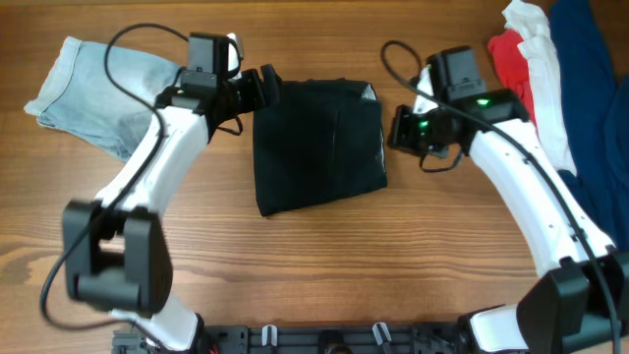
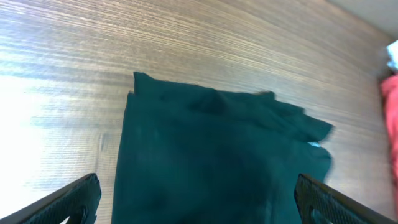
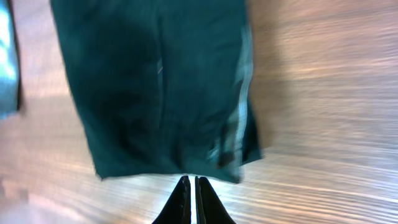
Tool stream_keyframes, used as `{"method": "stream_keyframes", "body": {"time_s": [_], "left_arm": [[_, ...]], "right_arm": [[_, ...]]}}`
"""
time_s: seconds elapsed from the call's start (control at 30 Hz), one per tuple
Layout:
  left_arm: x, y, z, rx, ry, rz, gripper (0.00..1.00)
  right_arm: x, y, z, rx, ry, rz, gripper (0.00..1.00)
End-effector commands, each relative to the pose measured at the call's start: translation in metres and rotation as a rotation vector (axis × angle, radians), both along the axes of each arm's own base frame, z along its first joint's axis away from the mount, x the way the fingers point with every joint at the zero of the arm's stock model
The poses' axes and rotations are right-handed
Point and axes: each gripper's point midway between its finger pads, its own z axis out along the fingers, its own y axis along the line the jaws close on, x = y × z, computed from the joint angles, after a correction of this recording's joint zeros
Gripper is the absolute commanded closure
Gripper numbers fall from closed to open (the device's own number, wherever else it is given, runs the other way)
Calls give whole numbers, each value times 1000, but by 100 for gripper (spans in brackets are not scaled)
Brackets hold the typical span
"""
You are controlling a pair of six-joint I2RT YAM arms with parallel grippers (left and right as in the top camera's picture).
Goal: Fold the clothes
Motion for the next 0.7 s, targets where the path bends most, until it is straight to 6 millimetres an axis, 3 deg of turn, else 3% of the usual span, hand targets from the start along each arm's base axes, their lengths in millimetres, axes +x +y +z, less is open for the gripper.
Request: {"method": "stream_keyframes", "body": {"time_s": [0.0,0.17,0.3,0.53,0.67], "left_arm": [[29,-4,-14,7,-70,-13,0],[64,-11,-10,-6,-224,-27,0],[78,-13,-12,-16,-283,-25,0],[85,-16,-40,-21,-272,-33,0],[79,-24,-64,-46,-216,-68,0]], "right_arm": [[-15,32,-17,44,70,111,96],[-24,53,-40,29,140,148,95],[-31,64,-64,4,217,128,96],[-25,72,-87,-2,240,126,96],[-22,63,-99,-62,251,83,96]]}}
